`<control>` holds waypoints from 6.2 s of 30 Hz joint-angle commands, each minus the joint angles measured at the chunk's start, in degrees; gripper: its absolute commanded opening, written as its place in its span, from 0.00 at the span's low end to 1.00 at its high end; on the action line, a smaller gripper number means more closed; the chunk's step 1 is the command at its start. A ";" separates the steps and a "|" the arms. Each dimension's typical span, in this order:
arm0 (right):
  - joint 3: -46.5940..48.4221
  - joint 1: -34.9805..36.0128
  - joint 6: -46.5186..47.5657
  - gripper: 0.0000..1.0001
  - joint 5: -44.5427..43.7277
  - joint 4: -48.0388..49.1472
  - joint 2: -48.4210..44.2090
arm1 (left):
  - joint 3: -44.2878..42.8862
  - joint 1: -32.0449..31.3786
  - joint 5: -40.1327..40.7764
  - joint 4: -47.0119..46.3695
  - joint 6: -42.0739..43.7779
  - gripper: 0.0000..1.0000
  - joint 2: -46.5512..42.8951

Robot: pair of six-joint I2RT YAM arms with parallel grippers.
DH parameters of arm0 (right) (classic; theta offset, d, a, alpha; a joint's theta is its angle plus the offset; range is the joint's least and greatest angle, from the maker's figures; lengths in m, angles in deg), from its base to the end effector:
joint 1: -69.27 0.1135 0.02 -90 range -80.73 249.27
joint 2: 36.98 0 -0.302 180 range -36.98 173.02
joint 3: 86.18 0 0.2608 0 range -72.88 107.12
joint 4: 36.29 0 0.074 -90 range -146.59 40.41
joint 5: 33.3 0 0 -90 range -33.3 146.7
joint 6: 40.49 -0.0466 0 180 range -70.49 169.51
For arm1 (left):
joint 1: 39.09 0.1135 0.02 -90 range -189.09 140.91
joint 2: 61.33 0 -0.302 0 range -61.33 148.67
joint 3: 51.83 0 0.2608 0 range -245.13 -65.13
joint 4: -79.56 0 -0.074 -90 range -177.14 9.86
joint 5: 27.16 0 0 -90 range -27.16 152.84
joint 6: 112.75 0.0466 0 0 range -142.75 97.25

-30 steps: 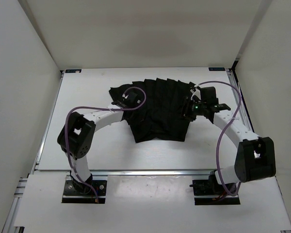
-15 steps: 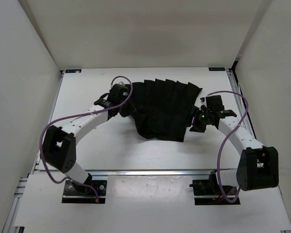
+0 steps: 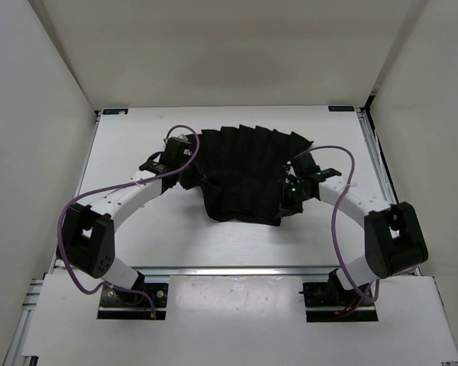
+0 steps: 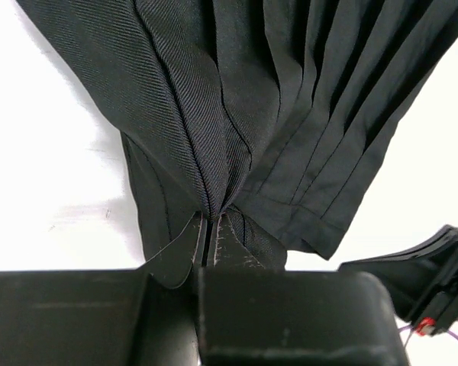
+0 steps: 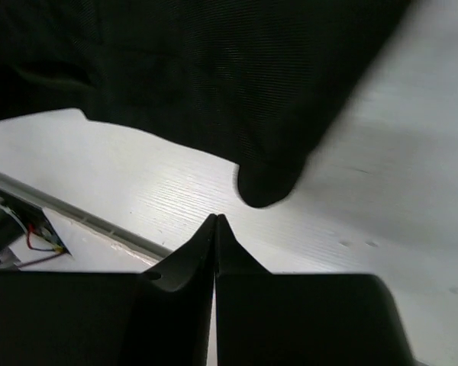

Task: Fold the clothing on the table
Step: Fold the skirt

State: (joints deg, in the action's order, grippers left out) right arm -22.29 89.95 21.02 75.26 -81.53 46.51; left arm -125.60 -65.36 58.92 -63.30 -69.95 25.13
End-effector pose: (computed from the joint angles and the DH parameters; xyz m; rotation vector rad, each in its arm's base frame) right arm 0.2583 0.1134 0.2191 0.0888 2.7991 0.6757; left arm 0.2977 -0.1505 0.2656 -0.4314 2.5113 -0.6271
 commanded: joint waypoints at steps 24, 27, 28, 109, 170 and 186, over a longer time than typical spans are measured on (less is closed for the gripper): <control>2.85 11.65 1.50 0.00 -17.25 1.53 11.35 | 0.17 1.83 -2.40 -1.07 1.76 0.00 -2.96; 2.76 12.18 1.60 0.00 -17.34 2.85 12.67 | 0.87 2.62 -1.79 -1.07 1.50 0.00 -3.48; 2.94 12.10 2.12 0.00 -17.51 2.77 13.37 | 1.05 2.97 -2.14 -1.25 1.50 0.00 -3.57; 24.91 14.12 11.18 0.00 -8.72 -4.01 28.49 | 6.24 8.86 -10.93 -5.99 -2.19 0.00 -6.12; 7.34 -12.15 8.27 0.42 14.49 7.86 21.21 | 21.71 13.96 -10.49 -2.74 -1.14 0.00 -18.51; 7.59 -8.04 6.44 0.37 15.44 8.65 25.93 | 20.83 14.13 -10.49 -2.39 -1.14 0.00 -17.55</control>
State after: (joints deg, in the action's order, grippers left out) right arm -14.27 79.38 28.25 90.93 -74.10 69.57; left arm -104.18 -51.59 48.06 -66.12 -71.65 8.49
